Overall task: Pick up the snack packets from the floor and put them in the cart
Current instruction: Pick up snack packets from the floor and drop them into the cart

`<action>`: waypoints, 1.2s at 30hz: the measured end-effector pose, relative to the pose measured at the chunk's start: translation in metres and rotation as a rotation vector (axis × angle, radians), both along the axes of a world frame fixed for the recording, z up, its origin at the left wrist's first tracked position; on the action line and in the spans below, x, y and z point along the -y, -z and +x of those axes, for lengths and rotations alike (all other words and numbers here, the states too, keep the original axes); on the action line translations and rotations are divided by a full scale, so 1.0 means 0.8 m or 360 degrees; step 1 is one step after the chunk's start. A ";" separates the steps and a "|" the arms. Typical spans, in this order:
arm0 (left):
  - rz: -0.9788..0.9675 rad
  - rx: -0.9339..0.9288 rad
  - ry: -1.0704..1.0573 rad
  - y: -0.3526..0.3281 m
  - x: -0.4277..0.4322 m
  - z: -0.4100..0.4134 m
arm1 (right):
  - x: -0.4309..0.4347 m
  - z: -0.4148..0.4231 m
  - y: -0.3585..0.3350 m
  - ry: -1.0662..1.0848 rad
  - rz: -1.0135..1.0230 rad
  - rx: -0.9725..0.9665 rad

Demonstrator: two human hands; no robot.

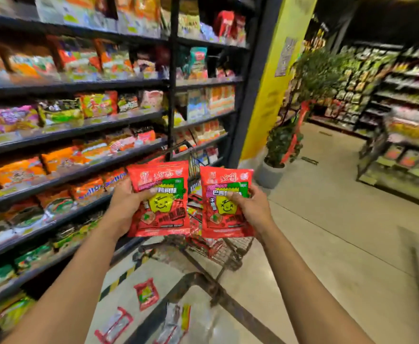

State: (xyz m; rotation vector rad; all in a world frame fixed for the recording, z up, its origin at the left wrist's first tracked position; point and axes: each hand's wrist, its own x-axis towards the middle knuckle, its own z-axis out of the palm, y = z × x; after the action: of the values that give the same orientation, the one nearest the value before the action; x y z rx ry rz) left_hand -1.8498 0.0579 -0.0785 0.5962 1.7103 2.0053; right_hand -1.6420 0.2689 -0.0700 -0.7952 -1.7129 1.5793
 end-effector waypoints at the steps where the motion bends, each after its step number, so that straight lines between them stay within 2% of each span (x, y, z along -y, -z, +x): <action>1: 0.0003 -0.0010 0.0034 -0.006 -0.017 0.017 | -0.012 0.022 -0.006 0.0050 -0.0001 -0.0010; 7: -0.0023 -0.0006 0.0156 -0.030 -0.115 0.079 | -0.087 0.119 -0.021 0.0224 -0.0069 -0.0086; 14: -0.0019 0.0033 0.0178 -0.009 -0.228 0.092 | -0.181 0.144 -0.018 0.0272 -0.0042 -0.0033; 21: -0.0043 0.0073 0.0150 0.034 -0.352 0.062 | -0.300 0.106 0.013 0.0188 -0.0033 0.0042; 36: -0.0241 0.0251 -0.0104 0.084 -0.582 -0.049 | -0.593 -0.049 0.082 -0.0015 -0.0105 0.0226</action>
State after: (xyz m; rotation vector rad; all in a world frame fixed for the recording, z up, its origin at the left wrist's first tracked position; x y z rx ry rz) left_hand -1.8891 0.5237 -0.1458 0.3264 1.7853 1.8902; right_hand -1.6812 0.7433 -0.1357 -0.9536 -1.7736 1.6270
